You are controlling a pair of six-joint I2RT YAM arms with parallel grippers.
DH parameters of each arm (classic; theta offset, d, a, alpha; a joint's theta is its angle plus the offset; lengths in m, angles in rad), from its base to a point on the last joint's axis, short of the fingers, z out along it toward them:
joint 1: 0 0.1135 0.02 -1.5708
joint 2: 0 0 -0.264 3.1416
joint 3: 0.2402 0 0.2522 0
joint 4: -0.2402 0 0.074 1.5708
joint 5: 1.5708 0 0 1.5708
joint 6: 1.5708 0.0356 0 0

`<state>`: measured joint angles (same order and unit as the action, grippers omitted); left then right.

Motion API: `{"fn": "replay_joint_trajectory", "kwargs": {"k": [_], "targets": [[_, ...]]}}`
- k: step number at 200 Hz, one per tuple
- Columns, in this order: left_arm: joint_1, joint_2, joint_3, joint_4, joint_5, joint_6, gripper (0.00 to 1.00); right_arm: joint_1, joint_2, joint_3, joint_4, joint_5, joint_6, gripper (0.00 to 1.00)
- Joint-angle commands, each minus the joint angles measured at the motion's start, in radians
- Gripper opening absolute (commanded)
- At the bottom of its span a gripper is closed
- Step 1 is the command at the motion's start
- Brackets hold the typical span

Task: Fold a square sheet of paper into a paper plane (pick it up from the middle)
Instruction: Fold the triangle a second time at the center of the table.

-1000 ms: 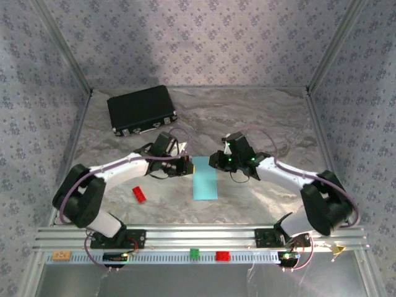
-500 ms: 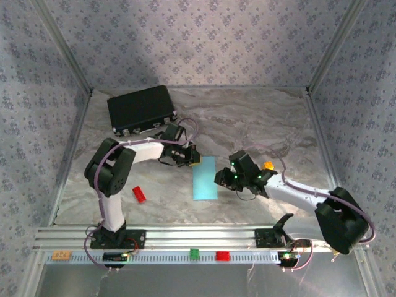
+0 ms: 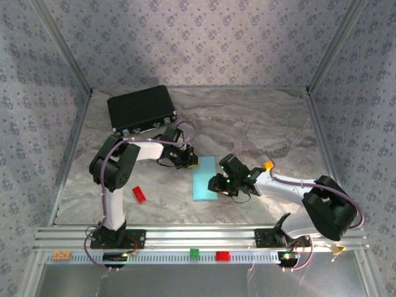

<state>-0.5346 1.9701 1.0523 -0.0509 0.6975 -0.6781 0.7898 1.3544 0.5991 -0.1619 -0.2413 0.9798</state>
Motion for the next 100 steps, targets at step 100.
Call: {"fn": "replay_joint_trajectory", "kwargs": {"k": [100], "targets": [[0.005,0.032,-0.035,-0.009,-0.01,0.005,0.0,-0.008,0.016,-0.058,0.068,-0.08,0.058,0.44]]}}
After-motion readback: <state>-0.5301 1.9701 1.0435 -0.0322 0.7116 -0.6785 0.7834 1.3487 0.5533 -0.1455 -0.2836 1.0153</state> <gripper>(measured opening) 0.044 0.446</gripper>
